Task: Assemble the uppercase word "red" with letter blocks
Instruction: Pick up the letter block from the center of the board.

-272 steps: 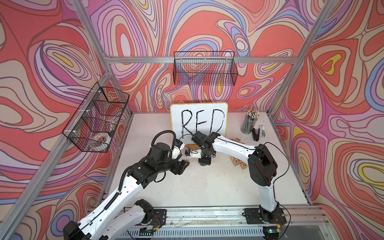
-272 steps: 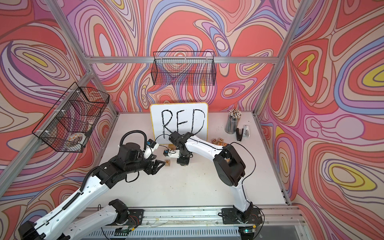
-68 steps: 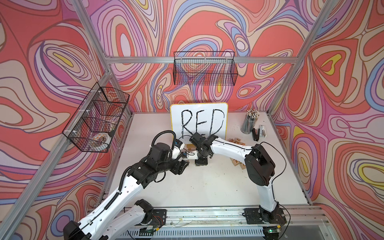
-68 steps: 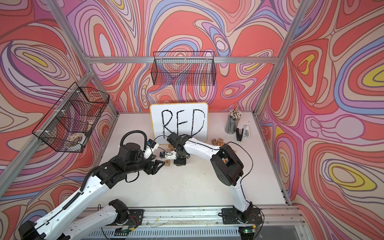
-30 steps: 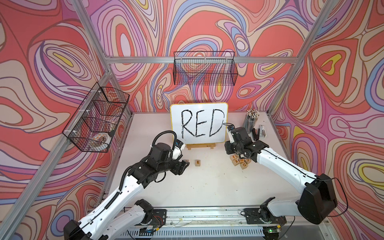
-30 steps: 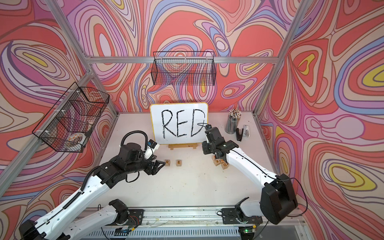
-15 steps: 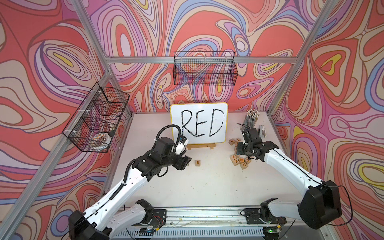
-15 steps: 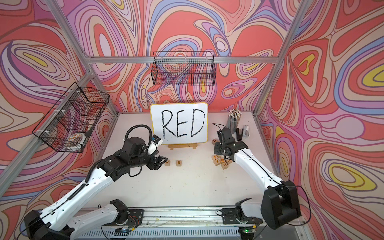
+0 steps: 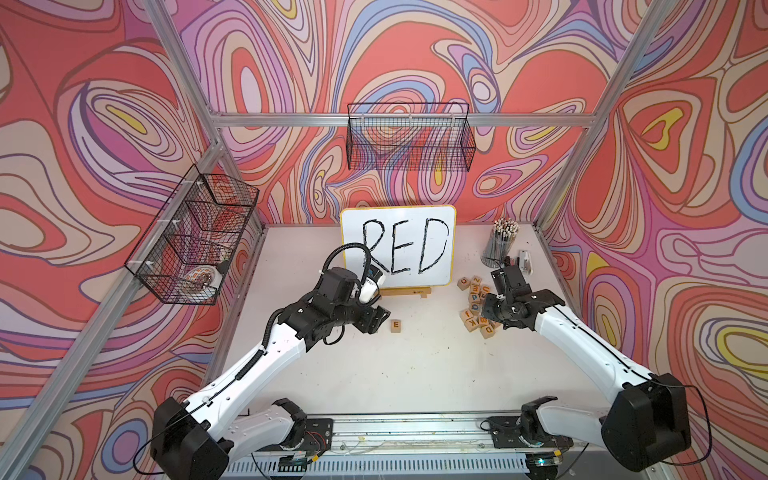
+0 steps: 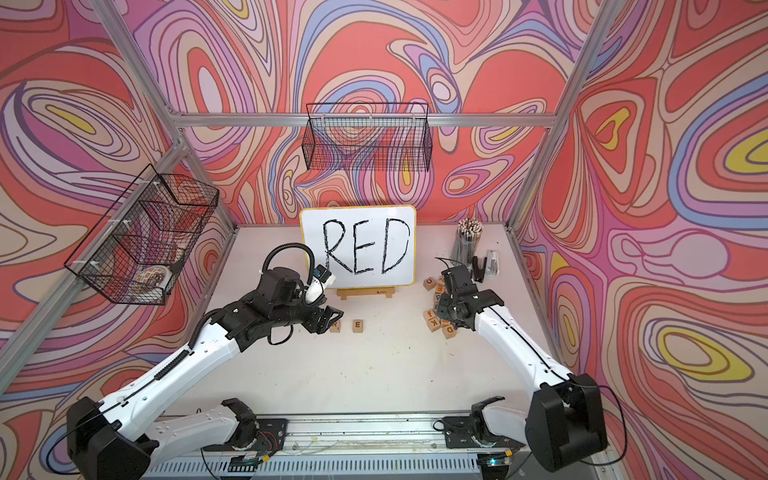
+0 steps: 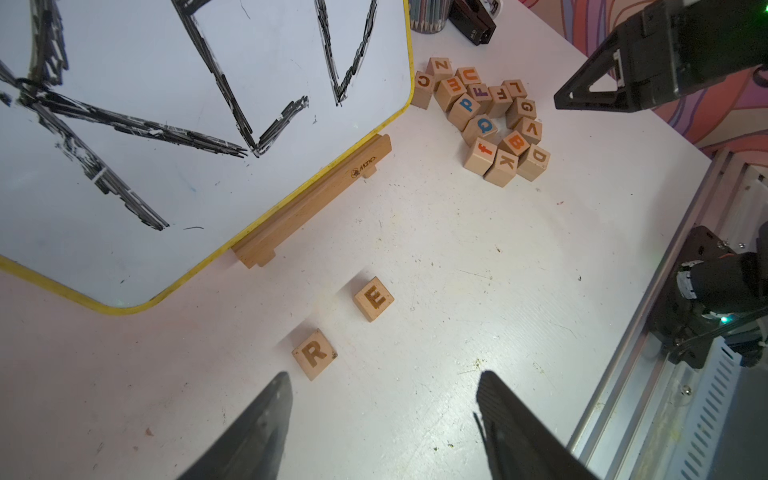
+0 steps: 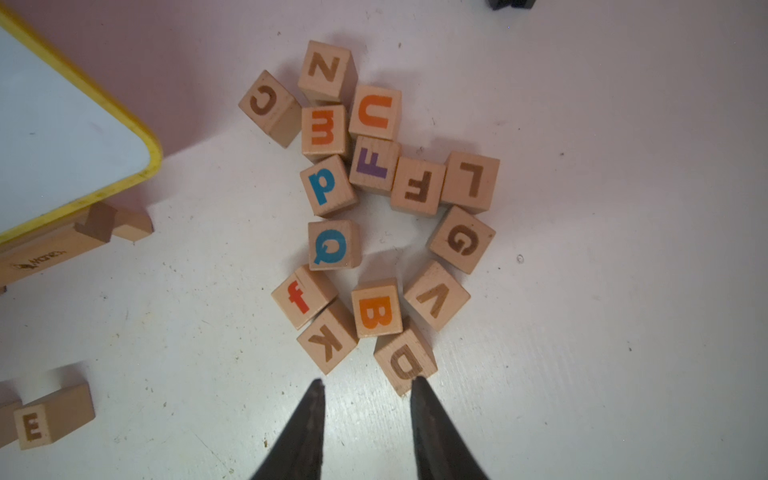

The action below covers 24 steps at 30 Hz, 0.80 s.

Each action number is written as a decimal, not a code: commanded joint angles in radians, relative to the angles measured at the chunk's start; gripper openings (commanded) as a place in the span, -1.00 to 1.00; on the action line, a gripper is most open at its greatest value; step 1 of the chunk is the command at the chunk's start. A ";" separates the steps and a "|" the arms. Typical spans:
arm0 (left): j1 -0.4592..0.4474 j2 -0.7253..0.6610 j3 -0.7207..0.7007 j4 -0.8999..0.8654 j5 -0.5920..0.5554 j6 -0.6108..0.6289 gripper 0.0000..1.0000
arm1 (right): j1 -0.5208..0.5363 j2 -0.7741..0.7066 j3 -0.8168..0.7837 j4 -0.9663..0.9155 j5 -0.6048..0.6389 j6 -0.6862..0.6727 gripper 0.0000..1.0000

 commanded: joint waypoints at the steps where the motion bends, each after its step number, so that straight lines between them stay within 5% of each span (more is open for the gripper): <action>1: -0.008 -0.013 -0.019 0.021 0.010 0.015 0.47 | -0.012 -0.027 -0.006 -0.033 0.031 0.031 -0.26; 24: -0.008 -0.008 -0.022 0.014 0.009 0.024 0.46 | -0.036 0.064 -0.023 -0.075 -0.055 -0.124 -0.09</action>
